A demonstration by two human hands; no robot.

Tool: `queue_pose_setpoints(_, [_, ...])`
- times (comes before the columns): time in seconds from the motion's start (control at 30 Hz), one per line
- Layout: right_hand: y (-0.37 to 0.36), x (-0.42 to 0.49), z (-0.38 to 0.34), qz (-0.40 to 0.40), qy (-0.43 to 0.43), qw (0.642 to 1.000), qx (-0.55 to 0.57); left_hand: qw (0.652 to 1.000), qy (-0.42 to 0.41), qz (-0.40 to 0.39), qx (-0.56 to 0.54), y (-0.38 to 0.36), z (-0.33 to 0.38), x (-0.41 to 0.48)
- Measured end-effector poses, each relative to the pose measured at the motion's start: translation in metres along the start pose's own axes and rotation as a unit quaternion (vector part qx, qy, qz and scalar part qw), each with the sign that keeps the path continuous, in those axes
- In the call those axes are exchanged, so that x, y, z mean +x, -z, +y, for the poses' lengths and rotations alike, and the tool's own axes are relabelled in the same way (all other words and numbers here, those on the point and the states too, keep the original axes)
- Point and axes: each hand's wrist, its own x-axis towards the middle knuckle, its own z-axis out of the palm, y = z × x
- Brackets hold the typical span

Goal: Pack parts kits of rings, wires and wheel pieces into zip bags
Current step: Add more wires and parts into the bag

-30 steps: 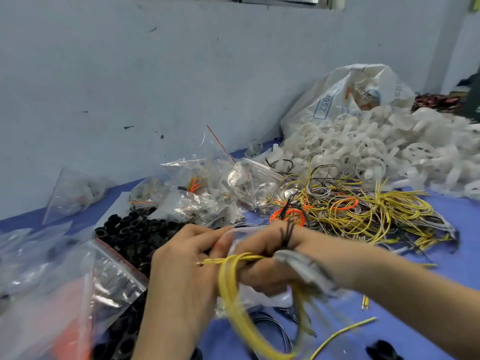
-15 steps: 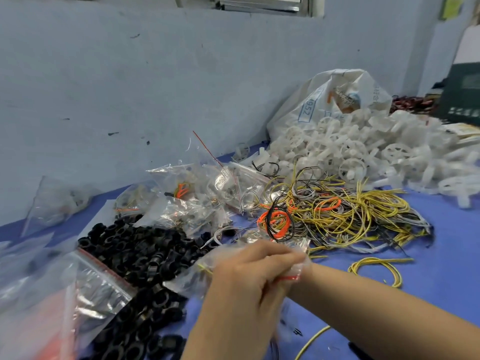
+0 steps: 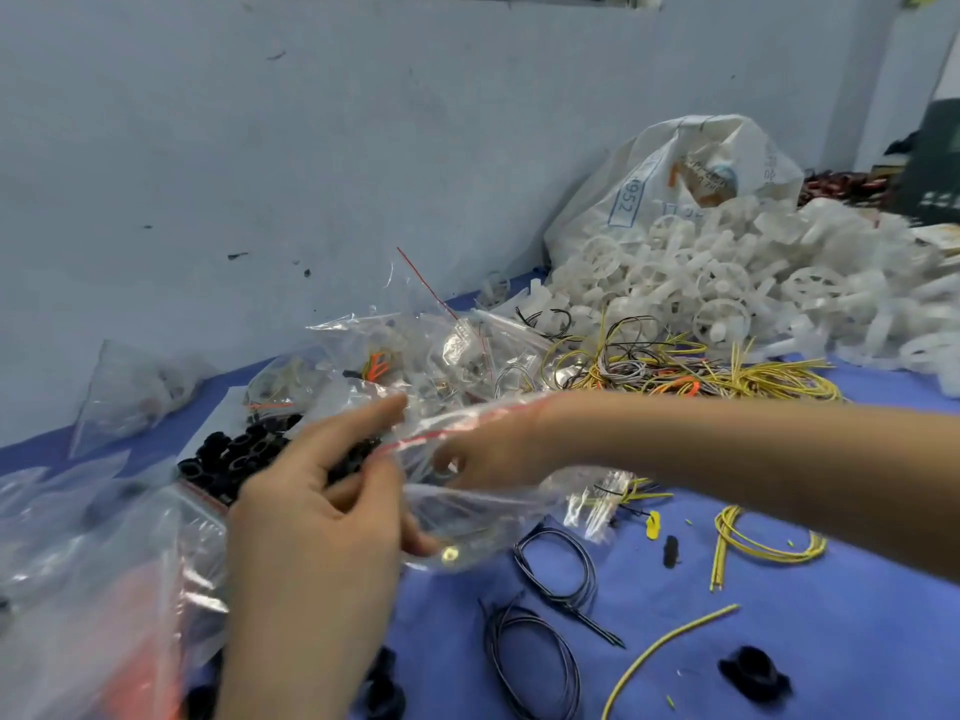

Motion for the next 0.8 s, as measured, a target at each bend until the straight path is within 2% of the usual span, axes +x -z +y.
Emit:
queue_pose_setpoints(0.07, [0.021,-0.027,-0.006,0.034,-0.02,0.998,0.043,1.0,0.012,0.011,-0.016,0.01,-0.003,0.005])
queue_pose_setpoints(0.13, [0.038,-0.05,-0.016,0.007,0.011,0.984,0.178,0.999,0.015,0.005,-0.041,0.015,-0.004,0.008])
queue_pose_setpoints(0.2, [0.05,-0.062,-0.018,-0.049,0.062,0.968,0.24,0.997,0.023,-0.014,-0.066,0.016,-0.005,0.009])
queue_pose_setpoints(0.23, [0.054,-0.064,-0.018,-0.067,0.065,0.972,0.216,0.996,0.027,-0.022,-0.079,0.016,-0.005,0.009])
queue_pose_setpoints(0.3, [0.058,-0.065,-0.013,-0.086,0.051,0.991,0.089,0.993,0.034,-0.026,-0.106,0.015,-0.004,0.007])
queue_pose_setpoints(0.37, [0.059,-0.06,-0.005,-0.074,0.02,0.997,0.023,0.987,0.035,-0.021,-0.153,0.016,-0.005,0.009])
queue_pose_setpoints(0.4, [0.059,-0.058,-0.003,-0.036,0.013,0.999,0.018,0.983,0.035,-0.024,-0.181,0.015,-0.007,0.013])
queue_pose_setpoints(0.47, [0.062,-0.056,0.002,0.094,0.02,0.995,0.04,0.978,0.058,-0.039,-0.199,0.015,-0.019,0.02])
queue_pose_setpoints(0.53, [0.069,-0.058,0.005,0.205,0.059,0.972,0.102,0.989,0.08,-0.091,-0.084,0.011,-0.032,0.025])
queue_pose_setpoints(0.63, [0.081,-0.06,0.007,0.302,0.124,0.93,0.167,0.966,0.124,-0.228,-0.008,0.007,-0.042,0.013])
queue_pose_setpoints(0.73, [0.087,-0.052,0.01,0.386,0.119,0.902,0.152,0.96,0.131,-0.248,0.003,0.009,-0.049,0.011])
queue_pose_setpoints(0.8, [0.09,-0.048,0.017,0.443,0.107,0.877,0.149,0.957,0.143,-0.248,-0.036,0.007,-0.051,0.011])
